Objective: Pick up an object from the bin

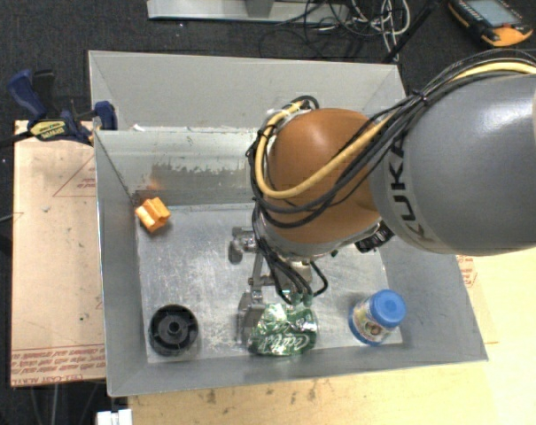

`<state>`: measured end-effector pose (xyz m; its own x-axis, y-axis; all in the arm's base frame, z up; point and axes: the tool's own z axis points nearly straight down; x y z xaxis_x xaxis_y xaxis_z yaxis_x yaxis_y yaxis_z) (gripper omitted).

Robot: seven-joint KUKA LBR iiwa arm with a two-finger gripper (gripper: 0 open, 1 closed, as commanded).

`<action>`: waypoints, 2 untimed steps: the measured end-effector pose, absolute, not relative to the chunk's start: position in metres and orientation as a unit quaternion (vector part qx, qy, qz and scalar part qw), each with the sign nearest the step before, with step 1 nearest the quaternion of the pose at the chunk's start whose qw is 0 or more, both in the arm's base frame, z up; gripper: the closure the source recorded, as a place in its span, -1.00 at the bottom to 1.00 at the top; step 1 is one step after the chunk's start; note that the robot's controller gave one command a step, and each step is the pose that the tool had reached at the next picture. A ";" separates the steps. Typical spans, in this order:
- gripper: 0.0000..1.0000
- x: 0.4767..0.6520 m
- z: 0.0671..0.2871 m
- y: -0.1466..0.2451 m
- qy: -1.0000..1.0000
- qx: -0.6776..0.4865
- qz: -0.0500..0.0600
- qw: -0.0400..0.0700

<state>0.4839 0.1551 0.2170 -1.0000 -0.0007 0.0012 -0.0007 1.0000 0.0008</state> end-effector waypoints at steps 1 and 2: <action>-1.00 0.484 0.217 0.155 -1.000 0.000 0.000 0.000; -1.00 0.493 0.200 0.150 -0.999 0.040 -0.002 -0.004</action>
Offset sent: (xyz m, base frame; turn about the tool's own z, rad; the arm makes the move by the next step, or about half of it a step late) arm 0.0303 -0.0269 -0.0766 -0.2654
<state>0.4935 0.1502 0.1999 -0.9968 -0.0799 -0.0080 -0.0800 0.9968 0.0033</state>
